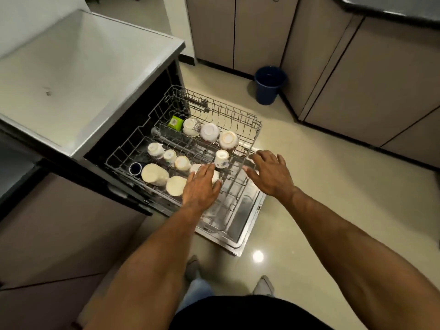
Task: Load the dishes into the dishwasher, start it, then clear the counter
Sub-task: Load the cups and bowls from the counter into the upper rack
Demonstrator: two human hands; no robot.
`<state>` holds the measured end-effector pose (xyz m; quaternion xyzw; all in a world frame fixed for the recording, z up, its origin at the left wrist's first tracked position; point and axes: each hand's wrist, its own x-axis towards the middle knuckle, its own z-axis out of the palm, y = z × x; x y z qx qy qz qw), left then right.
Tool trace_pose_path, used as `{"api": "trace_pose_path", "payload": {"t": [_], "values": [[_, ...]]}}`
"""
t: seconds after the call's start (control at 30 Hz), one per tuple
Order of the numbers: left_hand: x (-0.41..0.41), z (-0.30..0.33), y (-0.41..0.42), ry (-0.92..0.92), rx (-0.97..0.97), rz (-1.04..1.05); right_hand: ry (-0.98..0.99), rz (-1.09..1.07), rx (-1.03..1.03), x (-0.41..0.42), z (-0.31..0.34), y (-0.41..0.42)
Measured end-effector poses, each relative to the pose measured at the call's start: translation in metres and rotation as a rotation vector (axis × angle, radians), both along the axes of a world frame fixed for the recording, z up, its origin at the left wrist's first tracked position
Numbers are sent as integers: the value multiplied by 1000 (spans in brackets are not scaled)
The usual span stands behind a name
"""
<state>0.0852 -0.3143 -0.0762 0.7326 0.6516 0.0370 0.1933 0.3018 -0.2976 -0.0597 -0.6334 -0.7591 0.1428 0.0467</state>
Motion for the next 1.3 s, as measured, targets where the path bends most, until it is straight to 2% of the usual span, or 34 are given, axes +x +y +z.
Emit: {"api": "trace_pose_path", "payload": {"t": [0.17, 0.4, 0.9, 1.13, 1.3], "values": [[58, 3, -13, -49, 0, 66, -11, 59, -34, 66, -6, -14], [117, -4, -9, -60, -36, 62, -11, 12, -70, 133, -17, -3], [188, -34, 92, -122, -8, 271, -61, 208, -113, 183, -30, 132], [198, -40, 99, -103, -78, 456, 41, 260, -195, 175, -44, 190], [209, -44, 99, -130, -134, 752, 167, 300, -350, 156, -60, 224]]}}
